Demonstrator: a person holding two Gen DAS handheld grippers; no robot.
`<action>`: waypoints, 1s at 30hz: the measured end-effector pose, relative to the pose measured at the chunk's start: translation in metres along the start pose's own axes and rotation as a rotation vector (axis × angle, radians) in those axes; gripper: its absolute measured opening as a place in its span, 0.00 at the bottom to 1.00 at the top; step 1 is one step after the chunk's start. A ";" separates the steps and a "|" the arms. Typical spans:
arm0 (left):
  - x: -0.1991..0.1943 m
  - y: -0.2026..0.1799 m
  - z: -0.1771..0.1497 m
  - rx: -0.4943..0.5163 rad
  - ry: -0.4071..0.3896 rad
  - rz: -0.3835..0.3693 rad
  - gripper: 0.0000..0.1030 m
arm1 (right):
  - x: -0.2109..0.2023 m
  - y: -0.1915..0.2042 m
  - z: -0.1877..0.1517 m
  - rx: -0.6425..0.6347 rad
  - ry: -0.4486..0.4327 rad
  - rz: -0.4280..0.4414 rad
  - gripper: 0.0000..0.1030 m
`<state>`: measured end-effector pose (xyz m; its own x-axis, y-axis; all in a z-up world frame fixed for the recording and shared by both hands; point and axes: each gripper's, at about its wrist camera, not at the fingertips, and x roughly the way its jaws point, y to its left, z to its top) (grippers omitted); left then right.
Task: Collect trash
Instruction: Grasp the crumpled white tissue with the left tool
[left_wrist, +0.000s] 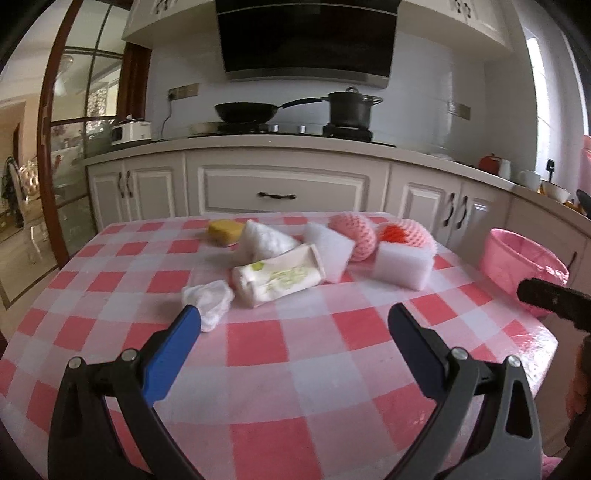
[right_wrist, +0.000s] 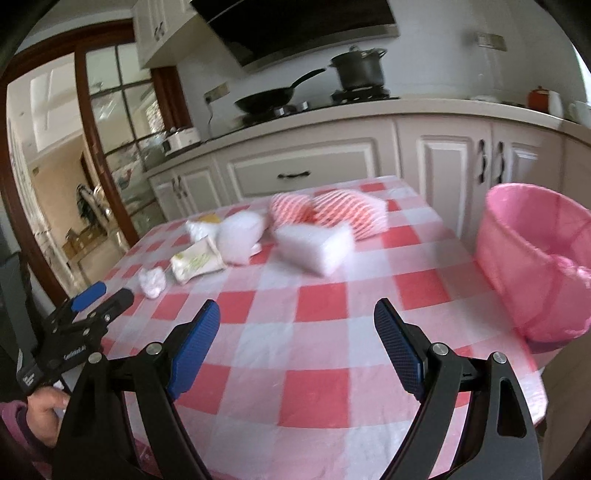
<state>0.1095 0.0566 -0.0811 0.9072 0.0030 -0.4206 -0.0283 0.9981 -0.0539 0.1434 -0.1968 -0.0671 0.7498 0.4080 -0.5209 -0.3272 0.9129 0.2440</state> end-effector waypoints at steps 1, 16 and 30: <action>-0.001 0.004 -0.001 -0.006 -0.002 0.010 0.95 | 0.003 0.002 0.000 -0.004 0.008 0.004 0.79; 0.013 0.047 0.007 0.020 0.039 0.173 0.95 | 0.089 0.047 0.023 -0.049 0.118 0.042 0.79; 0.092 0.069 0.033 0.052 0.246 0.164 0.89 | 0.111 0.072 0.029 -0.074 0.114 0.076 0.79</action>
<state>0.2049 0.1281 -0.0941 0.7634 0.1559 -0.6268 -0.1387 0.9874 0.0767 0.2198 -0.0858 -0.0834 0.6523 0.4708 -0.5940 -0.4252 0.8761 0.2274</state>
